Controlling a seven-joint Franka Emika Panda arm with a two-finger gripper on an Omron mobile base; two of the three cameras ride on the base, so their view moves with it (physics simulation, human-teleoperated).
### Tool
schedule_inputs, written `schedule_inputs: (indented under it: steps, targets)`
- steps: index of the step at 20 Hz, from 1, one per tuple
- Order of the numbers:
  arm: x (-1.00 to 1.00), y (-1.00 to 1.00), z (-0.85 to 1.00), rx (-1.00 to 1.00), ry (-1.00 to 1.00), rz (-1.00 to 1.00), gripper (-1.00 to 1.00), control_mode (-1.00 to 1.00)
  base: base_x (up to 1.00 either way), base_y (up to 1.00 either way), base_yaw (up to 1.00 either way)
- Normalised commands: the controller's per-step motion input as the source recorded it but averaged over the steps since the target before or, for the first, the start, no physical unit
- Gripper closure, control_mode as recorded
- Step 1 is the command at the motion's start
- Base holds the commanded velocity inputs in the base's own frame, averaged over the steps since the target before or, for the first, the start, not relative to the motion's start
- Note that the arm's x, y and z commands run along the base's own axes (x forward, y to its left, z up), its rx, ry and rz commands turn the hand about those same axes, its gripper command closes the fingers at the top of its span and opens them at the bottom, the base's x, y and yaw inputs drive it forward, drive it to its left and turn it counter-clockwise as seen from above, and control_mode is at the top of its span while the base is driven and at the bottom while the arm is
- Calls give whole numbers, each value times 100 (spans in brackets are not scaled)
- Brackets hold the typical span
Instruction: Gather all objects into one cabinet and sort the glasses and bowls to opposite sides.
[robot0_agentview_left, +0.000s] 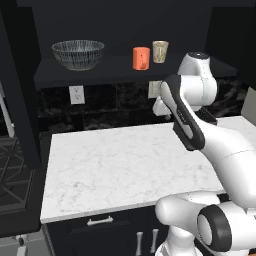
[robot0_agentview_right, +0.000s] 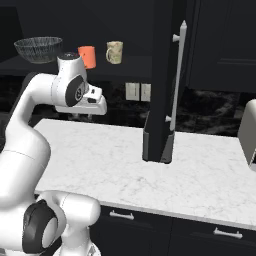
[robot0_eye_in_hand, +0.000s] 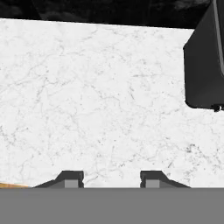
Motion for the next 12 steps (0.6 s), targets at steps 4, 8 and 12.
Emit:
schedule_inputs:
  steps: [4, 8, 12]
  targets:
    - [-27, 0, 13, -2, -24, 0, -100, -100, 0, 0, 0]
    - [-73, 0, 61, 0, -51, 0, -100, -100, 0, 0, 0]
    - [-71, 1, 27, 0, -38, 0, -100, -100, 0, 0, 0]
